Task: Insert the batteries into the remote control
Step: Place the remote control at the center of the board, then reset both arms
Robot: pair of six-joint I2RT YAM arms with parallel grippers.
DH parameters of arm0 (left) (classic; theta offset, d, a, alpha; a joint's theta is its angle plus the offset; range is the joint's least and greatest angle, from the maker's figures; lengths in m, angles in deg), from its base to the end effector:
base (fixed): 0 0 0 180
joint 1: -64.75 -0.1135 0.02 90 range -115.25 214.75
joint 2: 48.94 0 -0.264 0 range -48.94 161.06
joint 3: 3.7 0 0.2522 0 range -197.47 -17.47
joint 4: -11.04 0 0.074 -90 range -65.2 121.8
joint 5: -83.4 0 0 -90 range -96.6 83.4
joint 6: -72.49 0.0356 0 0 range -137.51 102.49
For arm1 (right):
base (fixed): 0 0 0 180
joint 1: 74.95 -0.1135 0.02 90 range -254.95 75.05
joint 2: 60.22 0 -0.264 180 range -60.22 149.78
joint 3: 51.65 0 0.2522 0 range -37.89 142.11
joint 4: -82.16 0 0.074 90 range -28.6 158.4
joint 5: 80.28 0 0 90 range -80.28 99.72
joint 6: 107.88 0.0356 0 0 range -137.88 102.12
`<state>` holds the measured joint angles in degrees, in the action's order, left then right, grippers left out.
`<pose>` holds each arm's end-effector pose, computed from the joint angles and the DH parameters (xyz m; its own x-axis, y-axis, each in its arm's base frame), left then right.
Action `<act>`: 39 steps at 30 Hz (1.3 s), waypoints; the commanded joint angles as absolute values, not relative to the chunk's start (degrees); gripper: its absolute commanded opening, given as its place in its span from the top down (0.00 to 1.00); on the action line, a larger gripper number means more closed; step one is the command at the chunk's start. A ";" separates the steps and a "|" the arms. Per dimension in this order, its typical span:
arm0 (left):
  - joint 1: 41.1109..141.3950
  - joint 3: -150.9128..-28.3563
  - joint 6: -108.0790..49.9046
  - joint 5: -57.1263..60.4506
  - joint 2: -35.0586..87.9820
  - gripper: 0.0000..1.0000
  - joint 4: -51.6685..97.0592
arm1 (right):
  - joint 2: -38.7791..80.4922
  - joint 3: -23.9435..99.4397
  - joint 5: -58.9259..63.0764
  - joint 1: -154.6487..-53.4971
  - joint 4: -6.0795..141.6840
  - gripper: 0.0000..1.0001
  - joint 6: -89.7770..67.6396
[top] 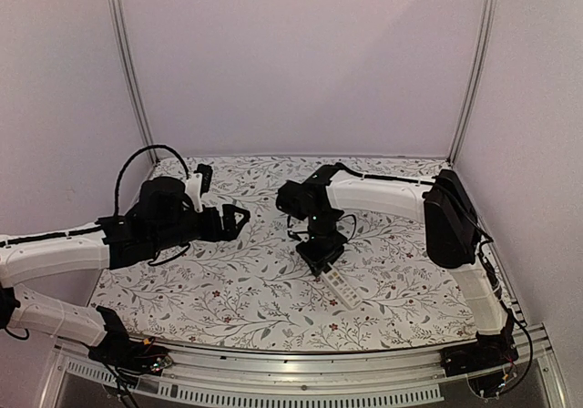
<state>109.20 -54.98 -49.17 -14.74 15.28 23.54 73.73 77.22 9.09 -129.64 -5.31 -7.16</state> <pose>0.1817 -0.1712 0.2478 -0.5770 -0.1619 -0.8006 0.3514 0.8356 -0.4222 0.2595 0.3671 0.1717 -0.7191 -0.6934 0.0458 -0.6941 0.7199 0.0025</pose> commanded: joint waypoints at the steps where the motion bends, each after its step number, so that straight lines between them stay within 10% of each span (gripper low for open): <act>1: 108.26 -53.86 -49.41 -14.71 14.61 0.00 23.65 | 77.76 77.28 11.42 -129.82 -0.54 0.68 -6.69; 9: 108.26 -53.86 -48.89 -14.63 13.87 0.00 23.87 | 79.37 77.20 10.35 -129.62 1.05 0.62 -6.30; 18: 108.17 -54.10 -48.78 -13.97 14.53 0.00 24.07 | 76.78 75.79 6.15 -129.14 2.66 0.30 -6.24; 39: 108.78 -58.67 -47.92 -12.35 17.44 0.00 29.12 | 41.52 34.67 18.52 -120.34 18.42 0.22 -11.81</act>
<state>109.09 -56.84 -48.82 -12.75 16.66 27.28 40.31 38.95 13.90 -119.72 17.53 -10.24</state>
